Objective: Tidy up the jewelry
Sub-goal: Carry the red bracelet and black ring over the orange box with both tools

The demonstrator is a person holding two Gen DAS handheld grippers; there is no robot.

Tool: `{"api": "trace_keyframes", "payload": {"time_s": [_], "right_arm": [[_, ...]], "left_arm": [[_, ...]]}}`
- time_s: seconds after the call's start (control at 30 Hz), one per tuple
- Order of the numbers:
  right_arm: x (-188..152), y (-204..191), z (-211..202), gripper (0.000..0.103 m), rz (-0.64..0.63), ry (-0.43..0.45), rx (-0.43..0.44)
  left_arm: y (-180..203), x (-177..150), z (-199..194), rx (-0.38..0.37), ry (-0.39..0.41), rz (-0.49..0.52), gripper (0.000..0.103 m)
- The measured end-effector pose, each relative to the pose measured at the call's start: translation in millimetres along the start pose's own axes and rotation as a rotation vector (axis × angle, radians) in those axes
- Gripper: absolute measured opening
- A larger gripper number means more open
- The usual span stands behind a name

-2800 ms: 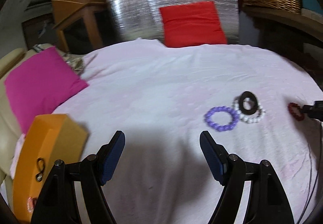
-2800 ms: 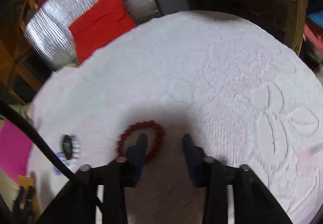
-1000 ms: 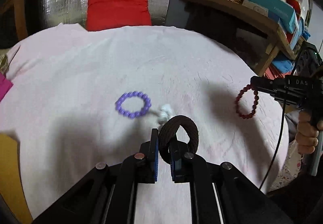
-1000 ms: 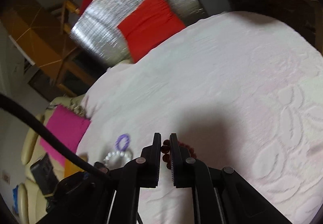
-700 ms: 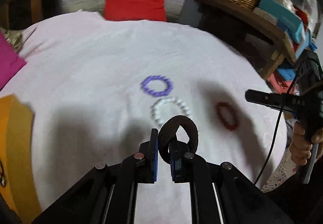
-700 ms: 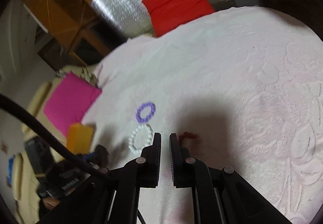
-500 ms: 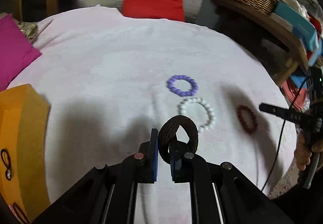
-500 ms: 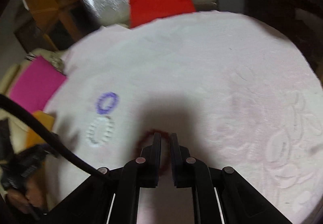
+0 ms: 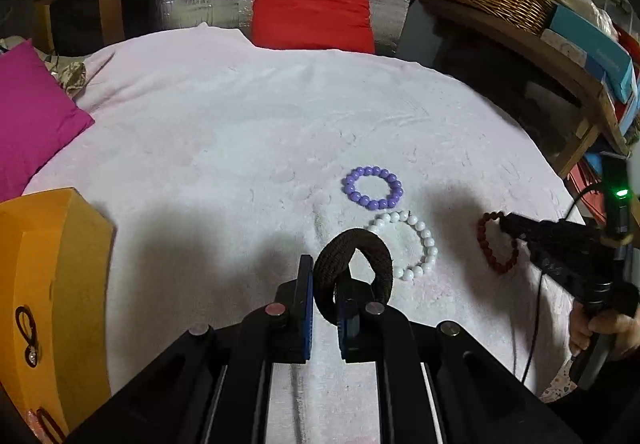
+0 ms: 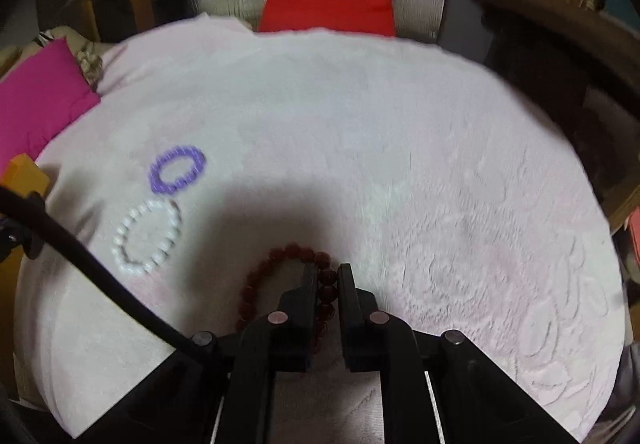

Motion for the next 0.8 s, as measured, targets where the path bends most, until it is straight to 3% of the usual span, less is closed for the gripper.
{"api": "trace_keyframes", "payload": {"time_s": [0.2, 0.43, 0.8], "right_arm": [[27, -17, -41, 0.010, 0.087, 0.143, 0.173], [44, -71, -80, 0.010, 0.058, 0.266, 0.339], [50, -138, -100, 0.010, -0.018, 0.313, 0.438]], "left_arm": [[-12, 7, -12, 0.076, 0.044, -0.002, 0.010], [-34, 13, -34, 0.167, 0.101, -0.018, 0.010], [-69, 9, -72, 0.271, 0.171, -0.059, 0.010]]}}
Point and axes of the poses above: each gripper's, at about its wrist camera, not at the fingertips, and z roughly the way its jaws point, y to its right, x to its top, the point moved 9 cm from there along z, roughly the way its jaws point
